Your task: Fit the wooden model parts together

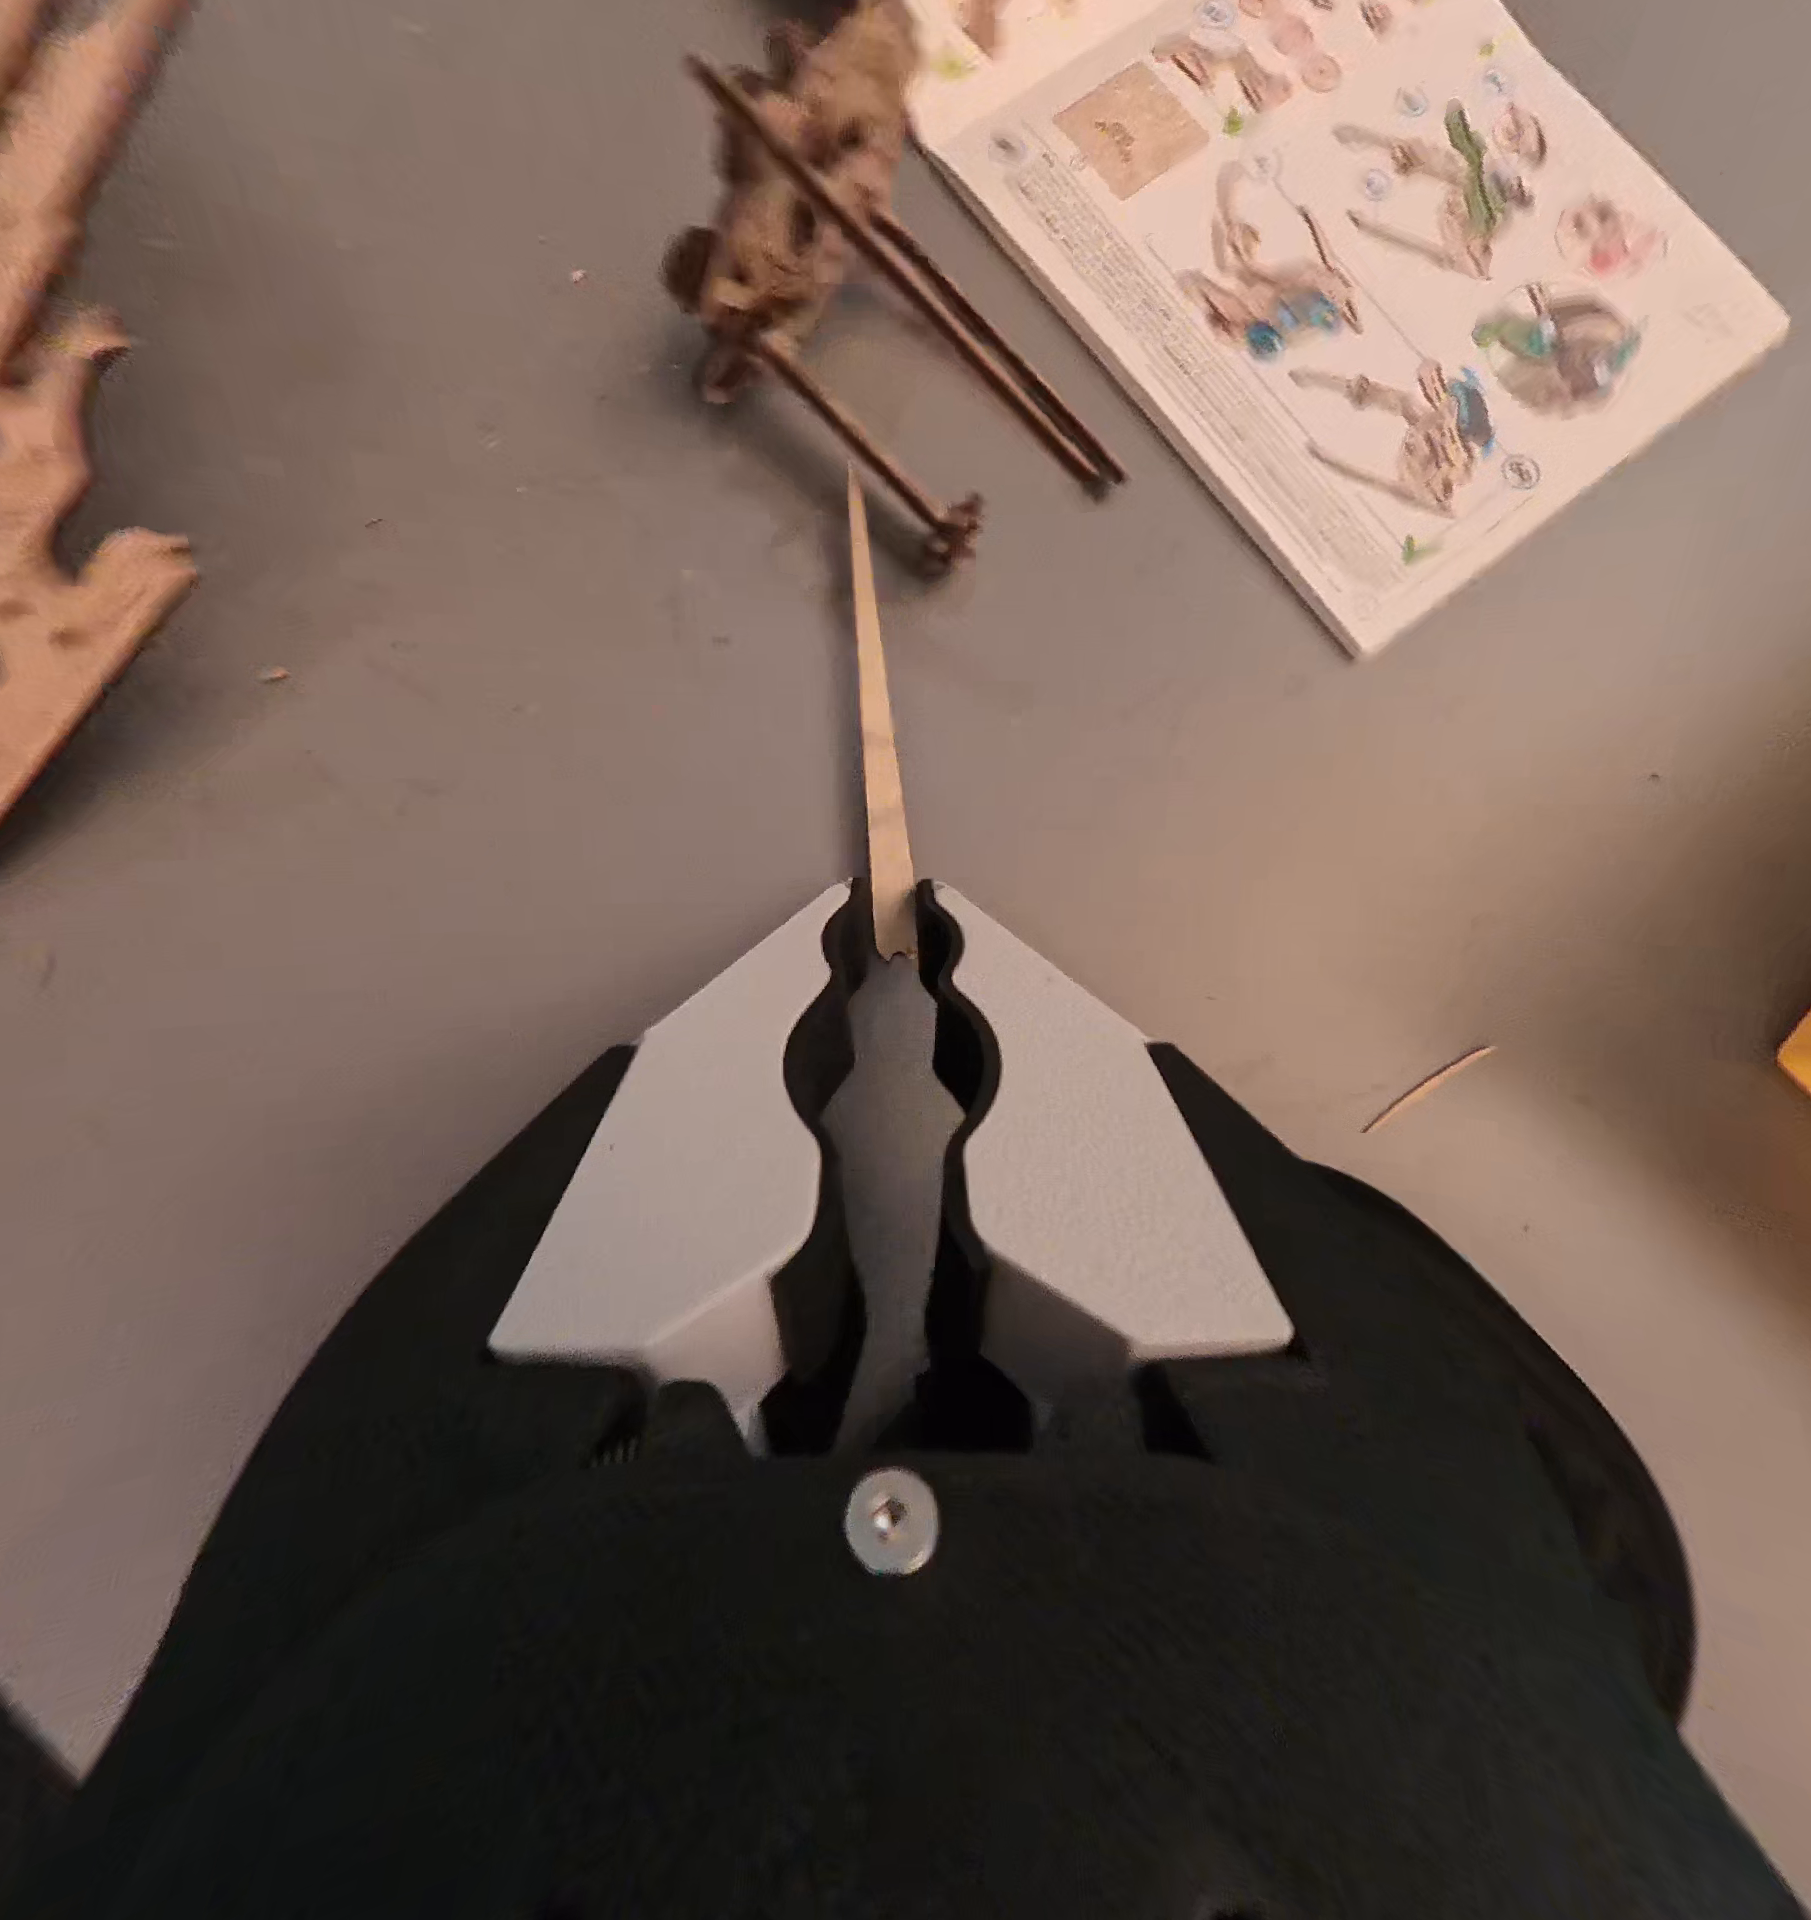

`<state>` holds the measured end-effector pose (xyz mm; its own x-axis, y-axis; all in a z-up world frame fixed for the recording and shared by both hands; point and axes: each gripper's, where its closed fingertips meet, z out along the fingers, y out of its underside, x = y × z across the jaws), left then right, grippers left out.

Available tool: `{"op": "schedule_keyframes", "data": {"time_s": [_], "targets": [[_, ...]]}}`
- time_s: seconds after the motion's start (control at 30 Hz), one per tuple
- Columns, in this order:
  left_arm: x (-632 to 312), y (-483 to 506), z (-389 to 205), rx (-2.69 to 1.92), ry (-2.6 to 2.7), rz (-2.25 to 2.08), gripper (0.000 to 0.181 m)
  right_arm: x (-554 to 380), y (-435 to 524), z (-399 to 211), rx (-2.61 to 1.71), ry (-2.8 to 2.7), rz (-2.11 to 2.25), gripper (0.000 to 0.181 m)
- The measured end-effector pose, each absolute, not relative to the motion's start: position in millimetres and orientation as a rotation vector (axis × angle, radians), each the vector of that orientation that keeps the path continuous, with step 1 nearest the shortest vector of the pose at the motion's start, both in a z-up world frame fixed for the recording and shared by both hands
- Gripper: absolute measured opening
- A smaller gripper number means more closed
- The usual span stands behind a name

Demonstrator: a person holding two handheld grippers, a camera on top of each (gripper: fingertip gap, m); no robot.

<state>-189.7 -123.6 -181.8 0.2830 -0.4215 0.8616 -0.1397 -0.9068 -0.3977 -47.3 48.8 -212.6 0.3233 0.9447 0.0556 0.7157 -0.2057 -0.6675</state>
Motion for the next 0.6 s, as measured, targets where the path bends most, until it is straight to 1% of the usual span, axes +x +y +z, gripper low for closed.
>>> {"op": "schedule_keyframes", "data": {"time_s": [0.03,0.13,0.27,0.33,0.47,0.6], "targets": [[-190.1,-122.8,-182.0,-2.309,0.507,-1.668,0.001,-49.9,37.2,-202.9,-1.943,-1.500,0.511,0.007],[-190.8,-119.9,-181.9,-2.305,0.483,-1.655,0.001,-57.0,-11.8,-162.1,-1.846,-1.631,0.542,0.007],[-191.4,-114.6,-180.1,-2.285,0.465,-1.599,0.001,-70.9,-76.6,-122.9,-1.873,-1.763,0.573,0.006],[-190.9,-112.4,-178.6,-2.270,0.467,-1.565,0.001,-80.9,-104.0,-120.9,-1.968,-1.817,0.659,0.006],[-188.3,-113.8,-178.8,-2.267,0.515,-1.500,0.001,-81.6,-117.6,-138.8,-2.229,-1.830,0.668,0.005],[-188.2,-113.6,-179.8,-2.267,0.516,-1.482,0.001,-84.5,-127.9,-141.2,-2.356,-1.796,0.718,0.001]]}}
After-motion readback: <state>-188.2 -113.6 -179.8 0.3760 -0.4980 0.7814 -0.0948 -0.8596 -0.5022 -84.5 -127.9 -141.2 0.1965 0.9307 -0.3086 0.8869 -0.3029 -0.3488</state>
